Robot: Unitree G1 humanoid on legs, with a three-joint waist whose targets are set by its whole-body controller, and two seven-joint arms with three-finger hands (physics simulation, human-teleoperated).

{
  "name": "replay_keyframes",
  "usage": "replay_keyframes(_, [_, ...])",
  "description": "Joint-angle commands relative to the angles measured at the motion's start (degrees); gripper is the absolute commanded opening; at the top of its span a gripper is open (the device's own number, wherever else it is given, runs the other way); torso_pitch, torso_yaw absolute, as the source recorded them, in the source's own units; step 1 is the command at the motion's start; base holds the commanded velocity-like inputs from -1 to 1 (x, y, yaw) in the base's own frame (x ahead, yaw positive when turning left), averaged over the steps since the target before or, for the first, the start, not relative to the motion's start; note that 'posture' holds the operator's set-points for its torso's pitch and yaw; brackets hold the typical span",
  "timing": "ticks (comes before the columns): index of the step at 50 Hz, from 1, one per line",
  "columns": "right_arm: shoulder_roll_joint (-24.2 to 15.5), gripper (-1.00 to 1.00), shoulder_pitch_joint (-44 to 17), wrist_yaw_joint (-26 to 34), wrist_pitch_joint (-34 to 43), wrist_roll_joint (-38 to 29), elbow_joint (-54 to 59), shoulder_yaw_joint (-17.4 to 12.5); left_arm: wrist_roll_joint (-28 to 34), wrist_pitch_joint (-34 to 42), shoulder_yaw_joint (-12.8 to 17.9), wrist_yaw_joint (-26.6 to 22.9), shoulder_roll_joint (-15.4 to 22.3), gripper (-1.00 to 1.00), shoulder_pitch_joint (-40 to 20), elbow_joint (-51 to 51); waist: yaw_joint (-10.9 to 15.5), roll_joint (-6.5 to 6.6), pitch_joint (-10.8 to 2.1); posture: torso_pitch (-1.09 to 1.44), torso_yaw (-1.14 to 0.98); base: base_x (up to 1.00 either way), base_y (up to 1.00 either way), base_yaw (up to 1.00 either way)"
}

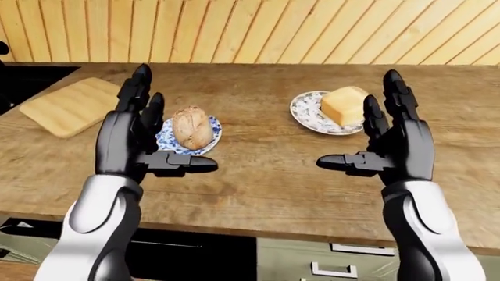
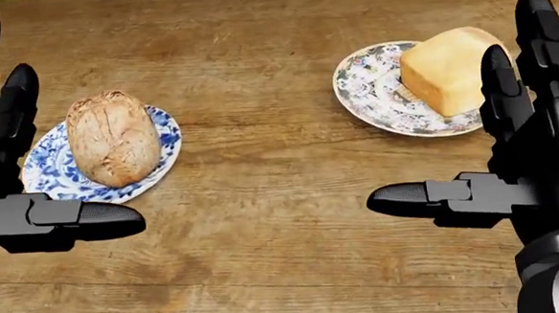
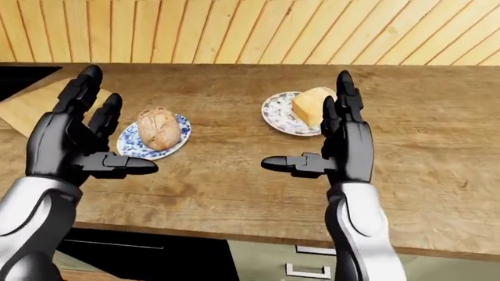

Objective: Place all breads on the cutting board.

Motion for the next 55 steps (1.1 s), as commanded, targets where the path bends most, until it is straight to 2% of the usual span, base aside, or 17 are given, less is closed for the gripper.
replay_keyframes(1, [-0.3,1.00,-1.4,0.0,-1.6,0.3,-1.5,0.1,-0.3,-0.9,1.3,0.2,0.8,1.00,-1.3,-1.8,0.1,-0.49,-0.83,0.00,0.00,0.00,0.00,0.00])
replay_keyframes(5, [-1.4,1.00,-3.8,-0.5,1.5,0.9,-2.8,-0.5,-2.1,2.3,2.9,1.1,1.6,1.00,-2.1,-4.1,-0.7,1.24,-0.97,0.00,0.00,0.00,0.00,0.00])
replay_keyframes(7, [-2.5,1.00,-5.6,-1.0,4.0,1.4,-3.7,-1.5,-2.6,2.4,3.0,1.5,1.8,1.00,-2.5,-4.1,-1.1,3.27,-1.55,0.00,0.00,0.00,0.00,0.00])
replay_keyframes(9, [-3.9,1.00,-7.8,-1.8,7.0,1.3,-4.2,-2.2,-3.7,4.3,3.4,2.2,2.1,1.00,-3.3,-5.4,-1.0,2.45,-1.31,0.00,0.00,0.00,0.00,0.00])
replay_keyframes(11, [-5.2,1.00,-10.1,-2.4,10.4,0.6,-4.1,-2.4,-4.5,4.7,4.0,2.4,2.6,1.00,-3.5,-5.7,-0.9,2.14,-1.93,0.00,0.00,0.00,0.00,0.00])
replay_keyframes(14, [-7.2,1.00,-13.1,-2.4,13.8,-0.4,-2.8,-2.8,-5.8,6.2,4.7,3.2,3.2,1.00,-4.3,-6.5,-0.7,1.67,-2.01,0.00,0.00,0.00,0.00,0.00])
replay_keyframes(17, [-8.3,1.00,-15.5,-2.1,15.7,-1.0,-1.0,-3.8,-6.4,6.1,4.4,3.7,3.4,1.00,-4.2,-6.5,-0.5,1.43,-2.02,0.00,0.00,0.00,0.00,0.00])
replay_keyframes(20, [-11.2,1.00,-19.0,-2.8,19.3,-1.8,0.9,-6.1,-6.3,5.5,3.6,3.9,3.5,1.00,-4.1,-6.2,-0.3,1.32,-2.02,0.00,0.00,0.00,0.00,0.00])
replay_keyframes(22, [-12.9,1.00,-20.5,-3.0,19.8,-2.8,3.2,-6.2,-6.3,5.6,3.4,4.0,3.4,1.00,-4.0,-6.4,-0.1,1.31,-1.99,0.00,0.00,0.00,0.00,0.00])
replay_keyframes(27, [-16.1,1.00,-22.3,-2.2,18.1,-7.5,9.8,-5.1,-5.9,5.9,2.8,4.2,3.3,1.00,-4.0,-6.7,0.0,1.32,-1.74,0.00,0.00,0.00,0.00,0.00])
replay_keyframes(34, [-19.5,1.00,-28.0,2.9,16.6,-18.5,21.6,-1.0,-4.5,5.8,1.5,4.0,2.6,1.00,-3.8,-6.8,0.0,1.45,-1.70,0.00,0.00,0.00,0.00,0.00])
replay_keyframes(40, [-19.2,1.00,-34.3,6.4,12.0,-25.3,34.0,0.1,-3.8,6.7,1.2,3.6,2.2,1.00,-4.5,-7.3,-0.2,1.71,-1.82,0.00,0.00,0.00,0.00,0.00])
replay_keyframes(46, [-18.7,1.00,-43.7,8.0,5.8,-34.9,51.7,4.9,-3.9,8.1,1.5,3.7,2.4,1.00,-6.1,-7.5,-0.4,2.04,-1.89,0.00,0.00,0.00,0.00,0.00])
replay_keyframes(50, [-17.8,1.00,-51.0,7.7,0.9,-38.4,65.0,4.7,-3.9,7.8,1.7,3.7,2.5,1.00,-6.3,-7.1,-0.5,2.38,-1.98,0.00,0.00,0.00,0.00,0.00])
replay_keyframes(55, [-18.4,1.00,-56.4,9.5,-1.2,-41.9,76.1,5.6,-3.9,8.2,1.5,3.8,2.5,1.00,-6.4,-7.5,-0.3,2.50,-2.05,0.00,0.00,0.00,0.00,0.00])
